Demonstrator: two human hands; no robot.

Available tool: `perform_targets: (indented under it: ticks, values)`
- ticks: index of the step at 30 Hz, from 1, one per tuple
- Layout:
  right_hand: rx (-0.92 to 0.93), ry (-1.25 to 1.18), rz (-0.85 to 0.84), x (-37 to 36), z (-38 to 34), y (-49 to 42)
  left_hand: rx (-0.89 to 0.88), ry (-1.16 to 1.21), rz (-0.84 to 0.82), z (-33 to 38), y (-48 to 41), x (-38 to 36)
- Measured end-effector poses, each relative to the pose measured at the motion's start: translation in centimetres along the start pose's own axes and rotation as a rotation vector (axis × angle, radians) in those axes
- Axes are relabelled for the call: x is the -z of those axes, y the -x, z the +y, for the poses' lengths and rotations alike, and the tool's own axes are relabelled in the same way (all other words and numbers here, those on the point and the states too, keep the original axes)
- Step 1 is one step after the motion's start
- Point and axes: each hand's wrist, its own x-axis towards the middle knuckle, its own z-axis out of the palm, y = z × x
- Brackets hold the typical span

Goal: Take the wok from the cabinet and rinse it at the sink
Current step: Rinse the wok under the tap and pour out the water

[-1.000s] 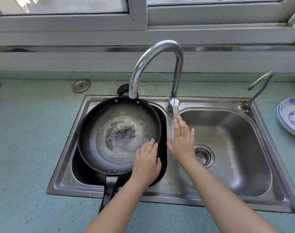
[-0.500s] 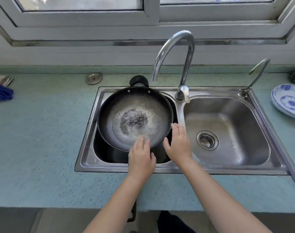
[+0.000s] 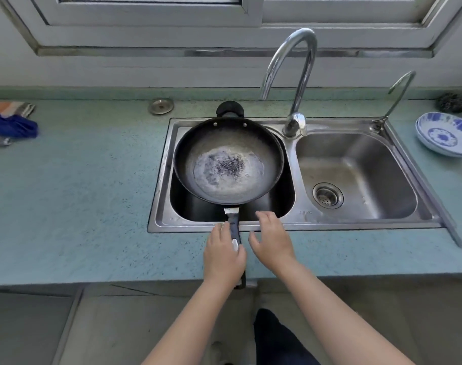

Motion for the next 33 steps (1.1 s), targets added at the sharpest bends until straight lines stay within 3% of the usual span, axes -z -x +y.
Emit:
perform_targets:
  ticks: [10,19,25,33]
  values:
    - [-0.081,-0.164,-0.141,-1.1,-1.4,1.5,0.237,0.384,-0.094,-0.3,2.3,-0.5]
    - [-0.202,-0.350,-0.220,-1.3,-2.2,0.2,0.390,0.407,-0.059,0.6,1.7,-1.6]
    - [-0.305,-0.553,-0.304,-1.2,-1.8,-0.5,0.389,0.552,-0.003,0.3,1.5,-2.0]
    - [-0.339,-0.908,-0.571,-0.3,-2.4,-0.7,0.403,0.768,0.023,-1.1,1.1,-1.0]
